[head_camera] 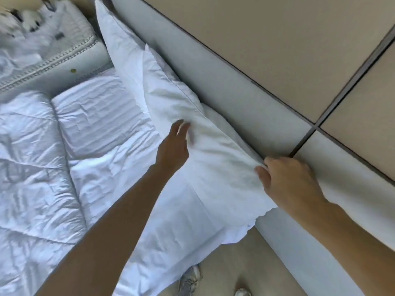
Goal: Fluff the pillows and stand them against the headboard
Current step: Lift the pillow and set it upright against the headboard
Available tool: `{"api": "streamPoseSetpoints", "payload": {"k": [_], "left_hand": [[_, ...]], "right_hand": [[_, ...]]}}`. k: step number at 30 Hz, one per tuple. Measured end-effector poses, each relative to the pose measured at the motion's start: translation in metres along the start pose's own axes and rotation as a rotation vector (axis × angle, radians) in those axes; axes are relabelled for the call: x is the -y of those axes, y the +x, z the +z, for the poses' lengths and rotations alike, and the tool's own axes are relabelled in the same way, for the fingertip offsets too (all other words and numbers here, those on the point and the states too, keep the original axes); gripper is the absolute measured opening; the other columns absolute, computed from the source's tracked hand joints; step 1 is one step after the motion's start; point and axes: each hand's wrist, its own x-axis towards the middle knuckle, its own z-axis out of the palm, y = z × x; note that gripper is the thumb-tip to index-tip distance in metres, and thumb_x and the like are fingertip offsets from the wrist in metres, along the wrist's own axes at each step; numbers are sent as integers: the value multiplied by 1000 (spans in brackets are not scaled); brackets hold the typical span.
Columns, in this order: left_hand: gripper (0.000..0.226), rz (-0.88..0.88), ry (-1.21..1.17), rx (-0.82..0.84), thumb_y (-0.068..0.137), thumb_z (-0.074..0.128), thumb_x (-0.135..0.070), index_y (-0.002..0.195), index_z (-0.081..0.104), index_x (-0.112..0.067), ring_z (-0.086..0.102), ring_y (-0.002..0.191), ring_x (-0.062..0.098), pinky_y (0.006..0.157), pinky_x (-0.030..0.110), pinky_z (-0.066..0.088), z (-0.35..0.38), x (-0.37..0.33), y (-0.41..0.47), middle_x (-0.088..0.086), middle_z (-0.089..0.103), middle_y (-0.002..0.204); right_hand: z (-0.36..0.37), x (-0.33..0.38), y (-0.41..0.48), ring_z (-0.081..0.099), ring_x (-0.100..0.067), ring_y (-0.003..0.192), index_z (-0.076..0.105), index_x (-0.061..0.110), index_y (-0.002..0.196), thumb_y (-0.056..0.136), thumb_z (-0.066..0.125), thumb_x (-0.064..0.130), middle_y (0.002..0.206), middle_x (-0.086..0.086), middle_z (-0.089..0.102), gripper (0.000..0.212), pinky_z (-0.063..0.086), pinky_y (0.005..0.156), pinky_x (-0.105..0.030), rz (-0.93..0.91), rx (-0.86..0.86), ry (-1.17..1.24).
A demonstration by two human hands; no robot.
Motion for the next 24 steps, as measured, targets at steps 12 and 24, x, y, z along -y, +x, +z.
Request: {"api": "streamPoseSetpoints", "payload": {"k": [12, 24], "left_hand": [[62, 550, 745, 377, 84, 52, 4, 139, 40, -23, 50, 116, 29, 66, 38, 49, -69, 60, 209, 1, 30, 155], [26, 674, 414, 145, 71, 63, 11, 91, 66, -6, 64, 78, 40, 59, 40, 52, -89, 119, 261, 14, 63, 86]], "right_hand": [[-1, 22, -12, 51, -21, 53, 56, 21, 65, 83, 73, 21, 59, 8, 49, 25, 42, 44, -32, 304, -58, 75], [-13, 39, -18, 64, -30, 64, 75, 10, 86, 90, 46, 30, 77, -4, 68, 36, 34, 56, -18, 386, -415, 97]]}}
